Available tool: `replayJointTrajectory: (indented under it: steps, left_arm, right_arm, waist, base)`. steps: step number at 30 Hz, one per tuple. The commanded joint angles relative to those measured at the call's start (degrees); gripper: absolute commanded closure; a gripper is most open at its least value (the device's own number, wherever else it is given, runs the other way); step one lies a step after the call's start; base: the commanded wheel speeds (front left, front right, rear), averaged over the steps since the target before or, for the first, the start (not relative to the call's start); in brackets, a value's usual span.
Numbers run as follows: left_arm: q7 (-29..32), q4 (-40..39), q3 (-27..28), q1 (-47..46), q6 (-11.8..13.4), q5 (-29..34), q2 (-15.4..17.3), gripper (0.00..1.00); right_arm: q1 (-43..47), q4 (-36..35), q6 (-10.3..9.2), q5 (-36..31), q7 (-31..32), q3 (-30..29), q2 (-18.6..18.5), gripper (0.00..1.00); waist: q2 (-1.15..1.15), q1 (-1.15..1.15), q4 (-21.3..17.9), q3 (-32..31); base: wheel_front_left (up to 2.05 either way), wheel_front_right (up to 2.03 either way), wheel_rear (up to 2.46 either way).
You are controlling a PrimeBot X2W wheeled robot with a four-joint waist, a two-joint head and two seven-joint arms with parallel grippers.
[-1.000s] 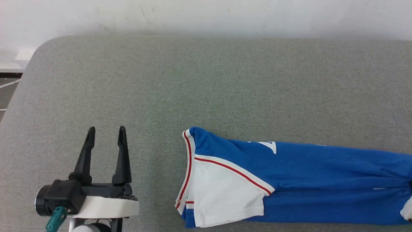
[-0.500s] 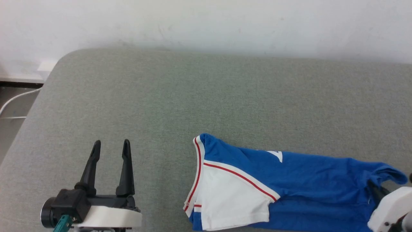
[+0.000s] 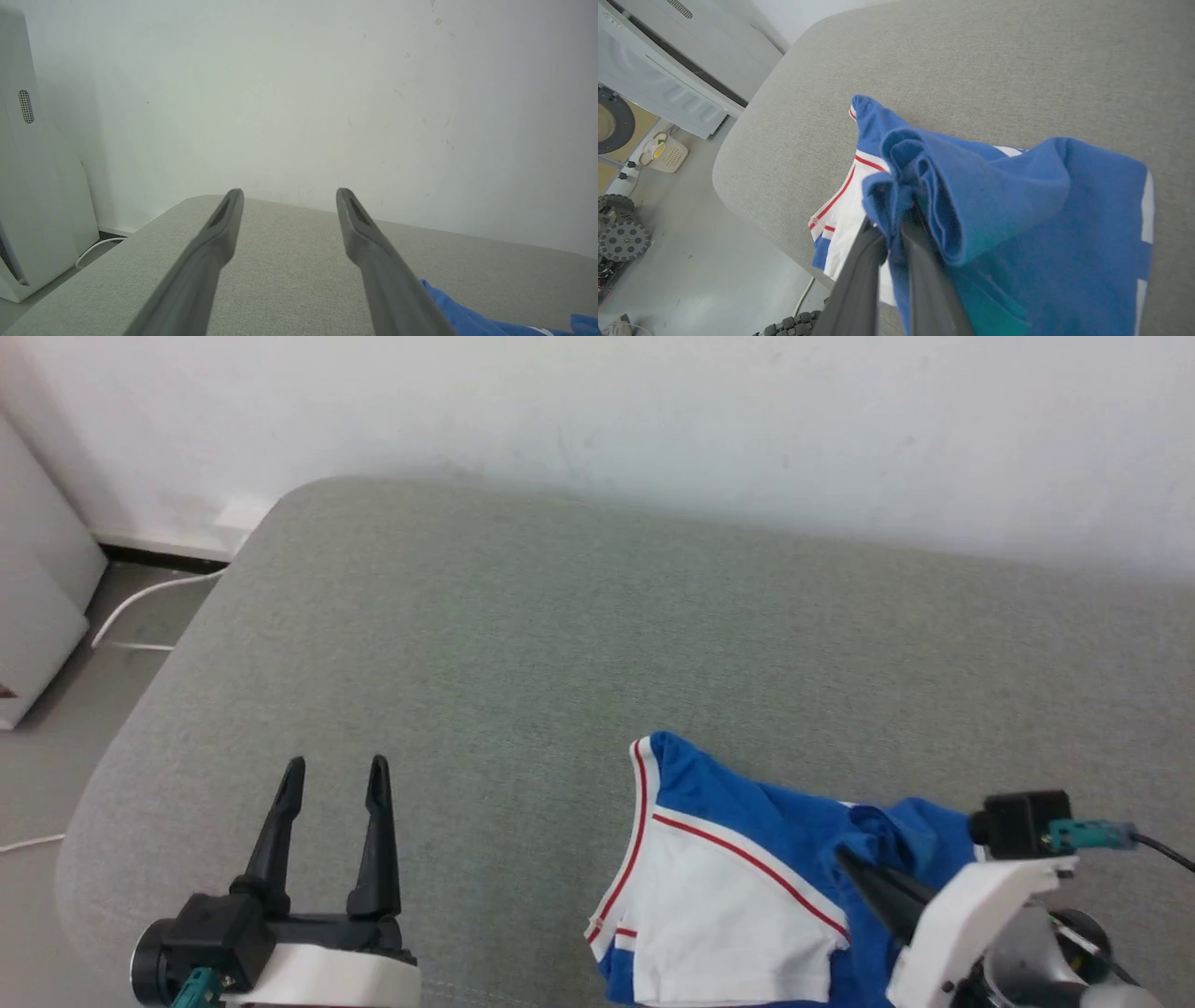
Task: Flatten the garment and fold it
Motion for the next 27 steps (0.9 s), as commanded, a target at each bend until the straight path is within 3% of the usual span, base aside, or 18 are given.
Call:
replayJointTrajectory:
  steps: [1, 17, 18, 19, 27]
  left_arm:
    - [-0.33, 0.17, -0.24, -0.05, -0.49, 0.02, -0.14, 0.0]
    - [-0.33, 0.98, -1.5, -3.0, -0.16, -1.81, -0.14, 0.0]
    - [-0.33, 1.06, -1.49, -3.03, -0.12, -1.84, -0.14, 0.0]
    - [-0.33, 1.12, -1.49, -3.03, -0.1, -1.86, -0.14, 0.0]
    - [-0.33, 1.89, -1.61, -3.08, 0.26, -1.97, -0.14, 0.0]
  right_arm:
    - [-1.78, 1.09, -0.05, 1.43, -0.8, 0.86, 0.18, 1.0]
    - [-16.31, 26.23, -0.05, 2.82, -11.67, 10.77, 0.21, 1.0]
    - [-17.0, 27.73, -0.05, 2.57, -12.41, 11.51, 0.21, 0.58]
    - [-17.63, 29.14, -0.05, 2.26, -13.08, 12.31, 0.21, 0.0]
    - [-21.46, 31.45, -0.05, 9.38, -17.04, 22.55, 0.21, 0.0]
  waist:
    - [0.0, 0.01, 2.1, 0.34]
    - [0.0, 0.01, 9.45, 3.94]
    - [0.0, 0.01, 9.56, 4.07]
    - [0.0, 0.01, 9.65, 4.16]
    - [0.0, 0.01, 8.94, 4.03]
  base:
    - [0.0, 0.0, 0.0]
    - [0.0, 0.0, 0.0]
    - [0.0, 0.0, 0.0]
    - [0.0, 0.0, 0.0]
    - [0.0, 0.0, 0.0]
